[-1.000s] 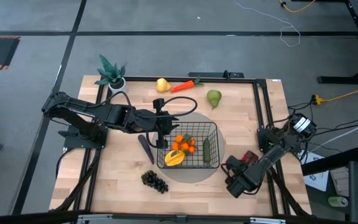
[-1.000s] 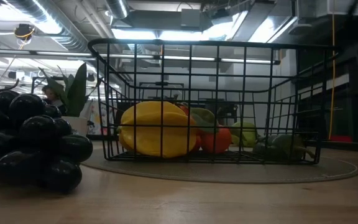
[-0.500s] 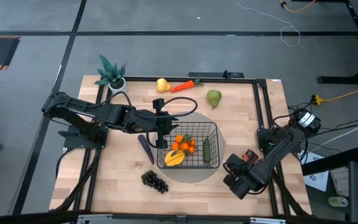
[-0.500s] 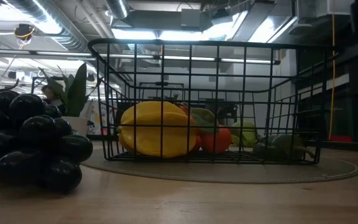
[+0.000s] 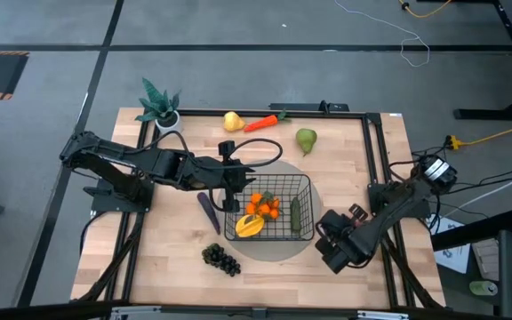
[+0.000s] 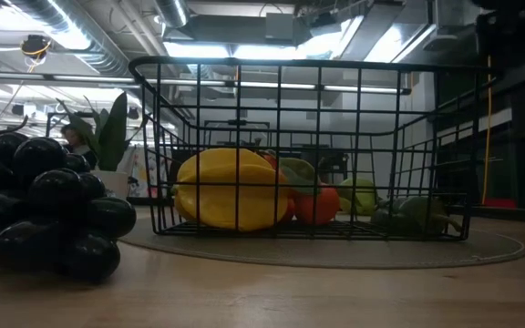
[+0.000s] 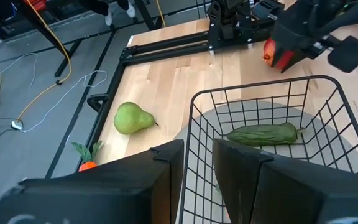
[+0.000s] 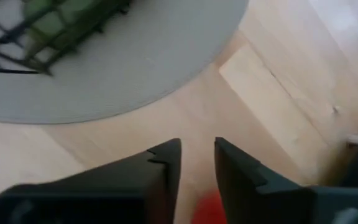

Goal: Build produce basket
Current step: Put the red pomegranate into the black wire basket

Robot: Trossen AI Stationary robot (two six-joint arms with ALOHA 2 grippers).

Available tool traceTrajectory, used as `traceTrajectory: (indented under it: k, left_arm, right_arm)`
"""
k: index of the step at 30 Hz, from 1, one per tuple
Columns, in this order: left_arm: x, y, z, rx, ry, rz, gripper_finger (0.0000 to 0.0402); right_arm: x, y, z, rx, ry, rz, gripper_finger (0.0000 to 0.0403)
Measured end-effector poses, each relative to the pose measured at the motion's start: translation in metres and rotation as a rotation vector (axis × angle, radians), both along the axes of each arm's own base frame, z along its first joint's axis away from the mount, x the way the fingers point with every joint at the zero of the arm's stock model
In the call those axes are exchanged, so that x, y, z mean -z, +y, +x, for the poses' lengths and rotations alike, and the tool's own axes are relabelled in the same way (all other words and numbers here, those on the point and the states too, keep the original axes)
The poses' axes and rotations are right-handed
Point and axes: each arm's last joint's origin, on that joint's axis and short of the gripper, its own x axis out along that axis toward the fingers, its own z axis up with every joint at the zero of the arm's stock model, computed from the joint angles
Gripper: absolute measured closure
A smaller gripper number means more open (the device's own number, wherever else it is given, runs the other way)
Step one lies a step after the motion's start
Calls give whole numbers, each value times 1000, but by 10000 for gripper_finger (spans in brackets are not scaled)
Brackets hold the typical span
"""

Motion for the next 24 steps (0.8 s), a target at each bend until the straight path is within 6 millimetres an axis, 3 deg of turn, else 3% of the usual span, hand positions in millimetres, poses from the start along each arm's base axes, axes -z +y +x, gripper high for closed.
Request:
traceTrajectory:
  k: [4,8,14,17,20,24]
  left_arm:
    - [0,0,0,0,2,0,325]
    - [0,0,0,0,2,0,325]
    - [0,0,0,-10,-5,-20,325]
    - [0,0,0,-10,-5,-20,325]
    - [1,0,0,-10,0,-19,325]
    - [2,0,-1,-10,11,-17,325]
  right_arm:
    - [-4,-12,-2,41,154,19,281]
    - [-36,-24,-6,13,283,2,264]
    - [-90,-40,-19,-63,67,5,260]
    - [-106,-51,-33,-45,-19,47,260]
    - [-110,-63,-49,5,-69,73,260]
    - [-98,-70,-59,61,-76,92,260]
